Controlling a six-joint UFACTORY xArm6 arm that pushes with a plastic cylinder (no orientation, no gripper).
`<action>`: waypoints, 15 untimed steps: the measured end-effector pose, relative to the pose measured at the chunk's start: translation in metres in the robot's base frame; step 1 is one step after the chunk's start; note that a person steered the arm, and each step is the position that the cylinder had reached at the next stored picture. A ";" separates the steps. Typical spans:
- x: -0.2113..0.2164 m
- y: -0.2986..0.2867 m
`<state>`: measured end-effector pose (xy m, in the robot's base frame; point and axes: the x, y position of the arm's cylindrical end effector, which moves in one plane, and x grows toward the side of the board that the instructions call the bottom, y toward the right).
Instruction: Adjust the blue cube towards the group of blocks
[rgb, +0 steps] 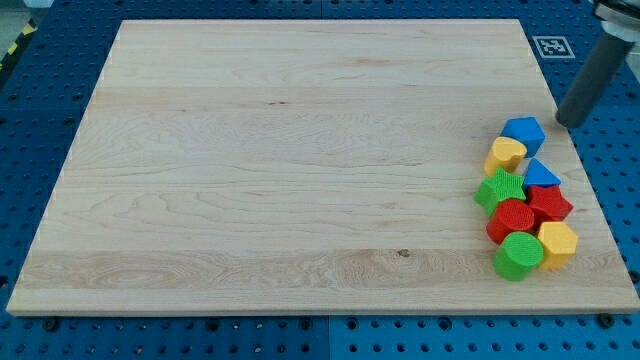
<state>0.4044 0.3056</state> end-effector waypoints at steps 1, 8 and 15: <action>0.004 -0.014; 0.001 -0.228; 0.020 -0.130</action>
<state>0.4245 0.1754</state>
